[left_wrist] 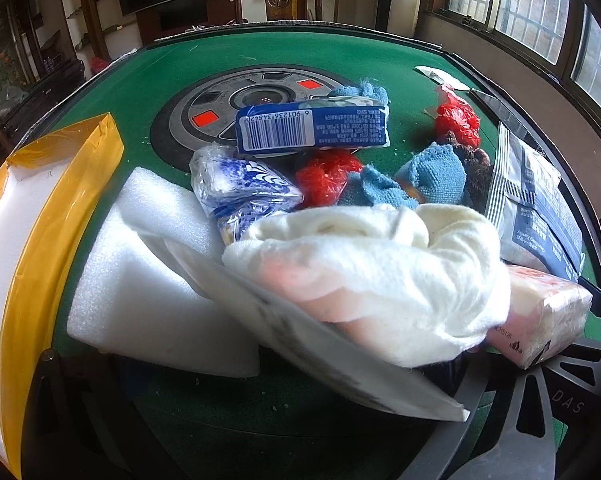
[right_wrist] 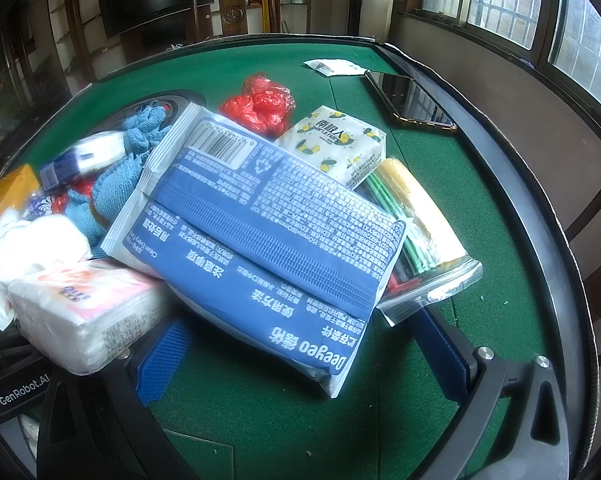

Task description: Organize soft objects

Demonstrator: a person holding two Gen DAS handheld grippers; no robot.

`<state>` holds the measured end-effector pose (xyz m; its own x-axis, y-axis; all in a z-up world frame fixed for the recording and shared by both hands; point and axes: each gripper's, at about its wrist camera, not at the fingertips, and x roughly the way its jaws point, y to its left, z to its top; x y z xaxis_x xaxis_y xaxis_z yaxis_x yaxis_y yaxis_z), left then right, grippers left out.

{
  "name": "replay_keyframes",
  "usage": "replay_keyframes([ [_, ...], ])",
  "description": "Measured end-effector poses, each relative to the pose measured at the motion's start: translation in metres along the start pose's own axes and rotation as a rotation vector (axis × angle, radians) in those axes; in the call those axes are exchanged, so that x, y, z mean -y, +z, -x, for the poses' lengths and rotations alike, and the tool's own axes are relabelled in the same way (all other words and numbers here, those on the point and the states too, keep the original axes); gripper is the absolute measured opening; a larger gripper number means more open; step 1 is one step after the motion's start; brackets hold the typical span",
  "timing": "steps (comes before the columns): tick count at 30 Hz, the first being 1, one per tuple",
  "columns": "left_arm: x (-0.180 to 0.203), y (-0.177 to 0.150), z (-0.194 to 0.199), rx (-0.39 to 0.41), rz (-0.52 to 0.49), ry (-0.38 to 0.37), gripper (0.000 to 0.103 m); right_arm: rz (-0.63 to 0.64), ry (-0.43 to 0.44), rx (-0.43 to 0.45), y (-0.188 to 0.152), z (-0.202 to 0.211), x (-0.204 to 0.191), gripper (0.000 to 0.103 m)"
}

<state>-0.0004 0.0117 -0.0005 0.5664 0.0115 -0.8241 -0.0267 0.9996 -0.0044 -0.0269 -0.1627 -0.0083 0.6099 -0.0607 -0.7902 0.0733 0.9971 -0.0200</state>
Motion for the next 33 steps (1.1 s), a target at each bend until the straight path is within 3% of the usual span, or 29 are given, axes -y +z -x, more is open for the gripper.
replay_keyframes([
  [33, 0.0057, -0.0082, 0.007, -0.004, -0.003, 0.005, 0.103, 0.014, 0.008, 0.001, -0.0038, 0.0007, -0.0002, 0.102],
])
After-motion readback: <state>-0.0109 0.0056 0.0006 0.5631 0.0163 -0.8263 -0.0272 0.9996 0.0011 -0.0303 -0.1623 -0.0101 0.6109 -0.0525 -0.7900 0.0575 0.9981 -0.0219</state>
